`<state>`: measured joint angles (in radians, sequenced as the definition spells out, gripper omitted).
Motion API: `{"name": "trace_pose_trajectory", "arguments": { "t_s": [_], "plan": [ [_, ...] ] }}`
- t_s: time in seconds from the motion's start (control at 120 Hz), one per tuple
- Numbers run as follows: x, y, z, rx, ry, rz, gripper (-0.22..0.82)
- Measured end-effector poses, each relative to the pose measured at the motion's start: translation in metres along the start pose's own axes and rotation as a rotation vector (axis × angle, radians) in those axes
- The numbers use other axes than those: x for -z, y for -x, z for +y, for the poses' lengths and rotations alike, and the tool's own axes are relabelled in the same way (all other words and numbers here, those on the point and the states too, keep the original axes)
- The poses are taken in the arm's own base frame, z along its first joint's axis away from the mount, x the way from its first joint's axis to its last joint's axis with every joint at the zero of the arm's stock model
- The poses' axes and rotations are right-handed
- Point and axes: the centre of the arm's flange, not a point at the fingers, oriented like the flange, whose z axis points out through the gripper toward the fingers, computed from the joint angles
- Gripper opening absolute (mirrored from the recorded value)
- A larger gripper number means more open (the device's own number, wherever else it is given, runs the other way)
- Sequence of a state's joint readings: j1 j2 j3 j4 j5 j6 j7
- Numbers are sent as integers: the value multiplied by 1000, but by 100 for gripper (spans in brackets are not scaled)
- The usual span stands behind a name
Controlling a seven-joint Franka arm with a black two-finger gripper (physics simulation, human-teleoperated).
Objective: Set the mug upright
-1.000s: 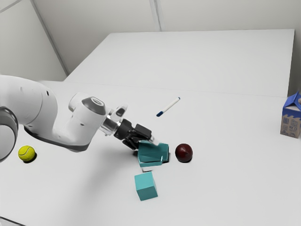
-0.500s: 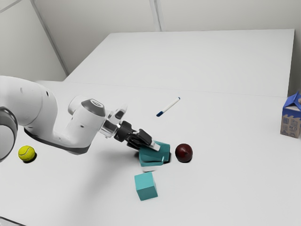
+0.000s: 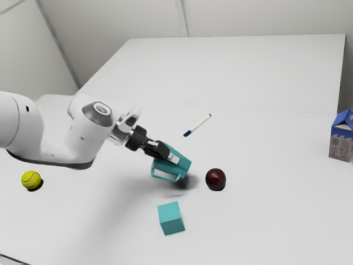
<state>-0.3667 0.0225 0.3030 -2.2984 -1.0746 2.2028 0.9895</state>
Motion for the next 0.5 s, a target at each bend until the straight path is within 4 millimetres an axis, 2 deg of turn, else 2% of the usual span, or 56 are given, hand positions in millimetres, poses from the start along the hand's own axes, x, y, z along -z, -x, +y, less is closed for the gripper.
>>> {"name": "trace_pose_trajectory", "arguments": {
  "t_s": [0.183,0.317,0.5],
  "plan": [
    [29,-10,13,-176,-193,-142,-15],
    [45,-16,12,-259,-355,-255,-15],
    [51,-17,5,-281,-510,-358,-15]
  ]
}}
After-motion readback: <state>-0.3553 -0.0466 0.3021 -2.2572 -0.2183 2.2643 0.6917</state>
